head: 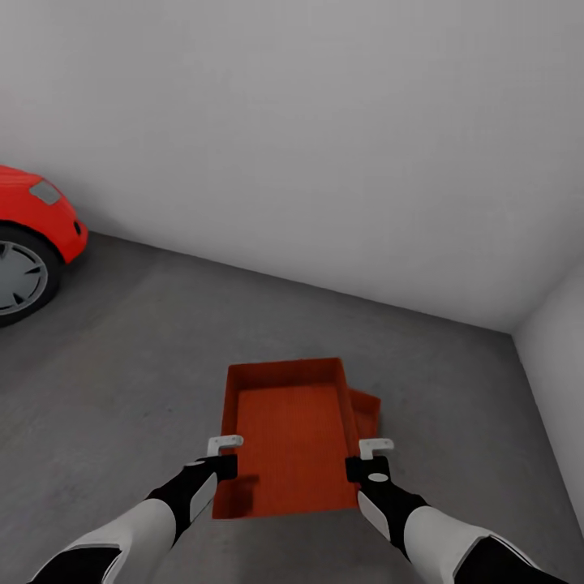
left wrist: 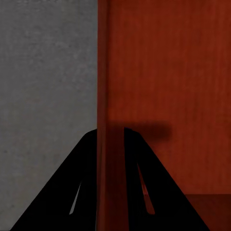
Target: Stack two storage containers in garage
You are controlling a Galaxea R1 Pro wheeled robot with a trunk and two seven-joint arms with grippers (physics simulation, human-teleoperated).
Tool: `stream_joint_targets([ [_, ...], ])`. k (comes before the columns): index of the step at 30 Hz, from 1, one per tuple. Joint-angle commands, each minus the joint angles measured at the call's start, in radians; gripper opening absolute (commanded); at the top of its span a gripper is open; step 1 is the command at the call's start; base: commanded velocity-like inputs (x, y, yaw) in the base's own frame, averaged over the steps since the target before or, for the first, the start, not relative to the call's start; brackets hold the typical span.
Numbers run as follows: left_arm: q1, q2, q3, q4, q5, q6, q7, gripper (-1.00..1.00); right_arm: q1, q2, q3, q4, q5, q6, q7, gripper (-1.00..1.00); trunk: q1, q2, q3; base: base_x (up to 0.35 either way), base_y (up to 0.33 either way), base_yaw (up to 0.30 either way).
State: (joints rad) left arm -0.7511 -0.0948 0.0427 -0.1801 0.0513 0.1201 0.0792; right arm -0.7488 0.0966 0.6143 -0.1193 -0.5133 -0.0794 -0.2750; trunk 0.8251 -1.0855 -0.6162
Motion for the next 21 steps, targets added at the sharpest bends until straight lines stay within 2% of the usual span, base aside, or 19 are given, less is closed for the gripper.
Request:
stream_joint_targets([
  [1, 0.001, 0.0, -0.066, 0.011, -0.047, 0.006, 0.008, -1.0, -0.004, -0.011, -0.038, -0.002, -0.002, -0.003, -0.001, -1.0, 0.001, 0.0, -0.001, 0.321, 0.0, 0.0],
  [6, 0.001, 0.001, -0.066, 0.011, -0.047, 0.006, 0.008, -1.0, -0.004, -0.011, -0.038, -0.003, -0.002, -0.003, -0.001, -1.0, 0.001, 0.0, -0.001, 0.321, 0.0, -0.007],
  [10, 0.001, 0.0, -0.066, 0.011, -0.047, 0.006, 0.008, -1.0, -0.004, -0.011, -0.038, -0.002, -0.002, -0.002, -0.003, -1.0, 0.001, 0.0, -0.001, 0.272, 0.0, -0.161],
  [15, 0.001, 0.0, -0.066, 0.011, -0.047, 0.006, 0.008, -1.0, -0.004, -0.011, -0.038, -0.002, -0.002, -0.002, -0.003, -1.0, 0.001, 0.0, -0.001, 0.131, 0.0, -0.233],
  [21, 0.001, 0.0, -0.066, 0.011, -0.046, 0.006, 0.008, -1.0, -0.004, -0.011, -0.038, -0.002, -0.002, -0.002, -0.003, -1.0, 0.001, 0.0, -0.001, 0.019, 0.0, -0.242],
])
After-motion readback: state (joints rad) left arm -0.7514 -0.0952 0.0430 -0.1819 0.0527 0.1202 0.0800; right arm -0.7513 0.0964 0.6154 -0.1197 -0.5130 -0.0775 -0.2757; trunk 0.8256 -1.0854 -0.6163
